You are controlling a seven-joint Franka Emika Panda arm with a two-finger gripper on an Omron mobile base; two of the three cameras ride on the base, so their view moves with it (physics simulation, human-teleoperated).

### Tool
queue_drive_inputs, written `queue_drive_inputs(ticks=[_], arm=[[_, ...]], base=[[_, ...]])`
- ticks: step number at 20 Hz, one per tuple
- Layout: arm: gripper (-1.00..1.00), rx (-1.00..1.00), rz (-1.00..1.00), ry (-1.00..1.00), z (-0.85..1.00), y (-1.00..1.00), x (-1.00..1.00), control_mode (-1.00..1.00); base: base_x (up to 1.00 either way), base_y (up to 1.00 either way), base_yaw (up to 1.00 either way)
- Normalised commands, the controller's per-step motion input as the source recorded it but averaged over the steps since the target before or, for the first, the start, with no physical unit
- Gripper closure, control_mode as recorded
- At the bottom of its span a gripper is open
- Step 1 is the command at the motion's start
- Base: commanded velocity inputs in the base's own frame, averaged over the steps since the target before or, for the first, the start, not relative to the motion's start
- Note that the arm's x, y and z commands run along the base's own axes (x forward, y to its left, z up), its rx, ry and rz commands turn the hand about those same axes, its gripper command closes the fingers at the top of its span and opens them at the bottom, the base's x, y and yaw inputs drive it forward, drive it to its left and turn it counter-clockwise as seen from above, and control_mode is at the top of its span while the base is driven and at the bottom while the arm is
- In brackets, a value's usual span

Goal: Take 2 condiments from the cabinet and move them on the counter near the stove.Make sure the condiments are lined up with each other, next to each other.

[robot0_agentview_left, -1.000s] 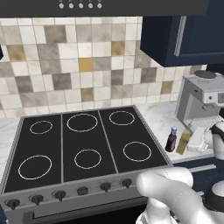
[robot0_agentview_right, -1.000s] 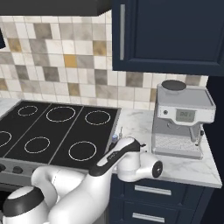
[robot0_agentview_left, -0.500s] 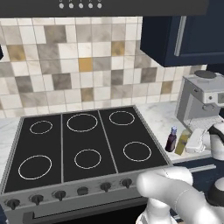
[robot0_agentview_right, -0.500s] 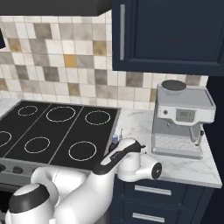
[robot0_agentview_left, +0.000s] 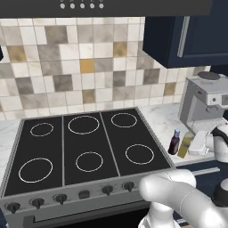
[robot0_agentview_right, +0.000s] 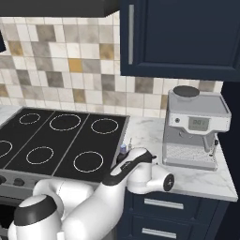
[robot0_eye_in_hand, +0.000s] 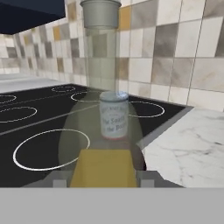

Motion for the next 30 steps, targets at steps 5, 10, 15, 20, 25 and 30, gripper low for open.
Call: queue_drive_inputs(ticks=[5, 10, 15, 20, 25, 30], arm=[[1.00, 0.00, 0.00, -0.07, -0.14, 0.00, 0.00, -1.00], [1.00, 0.00, 0.00, -0.13, -0.04, 0.04, 0.00, -1.00], [1.00, 0.00, 0.00, -0.05, -0.01, 0.06, 0.00, -1.00], [1.00, 0.00, 0.00, 0.01, -0.15, 0.03, 0.00, -1.00], [1.00, 0.00, 0.00, 0.07, -0.14, 0.00, 0.05, -1.00], [1.00, 0.00, 0.00, 0.02, -0.06, 0.01, 0.04, -1.00]], base=[[0.00, 0.00, 0.00], [0.00, 0.00, 0.00], [0.00, 0.00, 0.00], [0.00, 0.00, 0.00], [0.00, 0.00, 0.00], [0.00, 0.00, 0.00]])
